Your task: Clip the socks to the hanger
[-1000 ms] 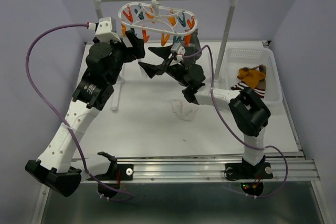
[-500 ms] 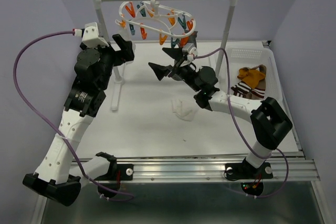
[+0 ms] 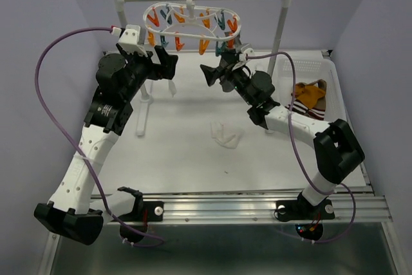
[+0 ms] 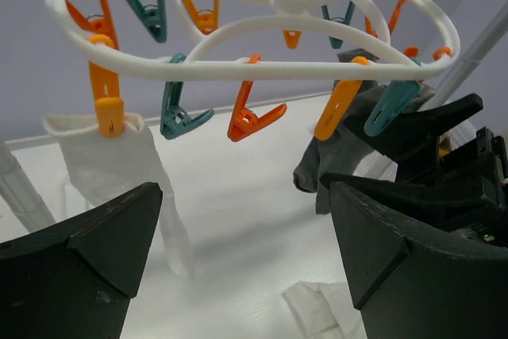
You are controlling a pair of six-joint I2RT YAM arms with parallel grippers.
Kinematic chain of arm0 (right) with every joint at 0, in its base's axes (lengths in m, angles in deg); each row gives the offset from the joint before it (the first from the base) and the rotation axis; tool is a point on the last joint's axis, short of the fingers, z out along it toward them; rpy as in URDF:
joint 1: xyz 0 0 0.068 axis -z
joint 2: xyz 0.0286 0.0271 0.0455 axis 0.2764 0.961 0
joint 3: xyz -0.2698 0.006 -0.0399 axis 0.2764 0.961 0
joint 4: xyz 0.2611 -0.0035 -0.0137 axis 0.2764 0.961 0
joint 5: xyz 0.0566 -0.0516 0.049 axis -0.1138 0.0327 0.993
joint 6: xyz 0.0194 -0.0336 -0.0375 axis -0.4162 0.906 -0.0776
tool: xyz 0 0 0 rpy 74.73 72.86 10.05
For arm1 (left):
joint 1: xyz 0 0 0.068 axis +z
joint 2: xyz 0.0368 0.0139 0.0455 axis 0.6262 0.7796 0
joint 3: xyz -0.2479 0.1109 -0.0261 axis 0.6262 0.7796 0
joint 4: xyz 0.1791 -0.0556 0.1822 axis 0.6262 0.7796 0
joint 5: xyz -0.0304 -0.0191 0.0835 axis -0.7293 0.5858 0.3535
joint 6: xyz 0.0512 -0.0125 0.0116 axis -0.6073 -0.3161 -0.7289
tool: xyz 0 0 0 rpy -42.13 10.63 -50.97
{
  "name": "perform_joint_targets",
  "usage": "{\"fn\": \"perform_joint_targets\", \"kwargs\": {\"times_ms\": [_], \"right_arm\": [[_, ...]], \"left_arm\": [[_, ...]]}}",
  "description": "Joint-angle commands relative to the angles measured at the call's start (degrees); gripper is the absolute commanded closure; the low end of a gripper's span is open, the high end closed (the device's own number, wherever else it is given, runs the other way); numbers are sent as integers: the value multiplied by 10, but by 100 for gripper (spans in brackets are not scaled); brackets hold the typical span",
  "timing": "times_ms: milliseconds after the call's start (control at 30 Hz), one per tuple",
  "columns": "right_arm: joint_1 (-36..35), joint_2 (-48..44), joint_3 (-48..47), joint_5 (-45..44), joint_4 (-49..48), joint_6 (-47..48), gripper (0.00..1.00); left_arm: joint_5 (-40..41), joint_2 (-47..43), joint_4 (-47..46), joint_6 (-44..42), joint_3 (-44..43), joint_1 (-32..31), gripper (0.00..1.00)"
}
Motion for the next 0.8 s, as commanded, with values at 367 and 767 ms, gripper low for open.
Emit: {"fn": "perform_joint_targets", "kwargs": {"times_ms": [367,767], "right_arm": [[30,-54,-55,19,64,35,4],[35,-51,-74,-8,78,82,4]], "left_arm": [[-155,54,-79,-165,-18,4,1],[-136,118,-95,-155,-68,5,1]]}}
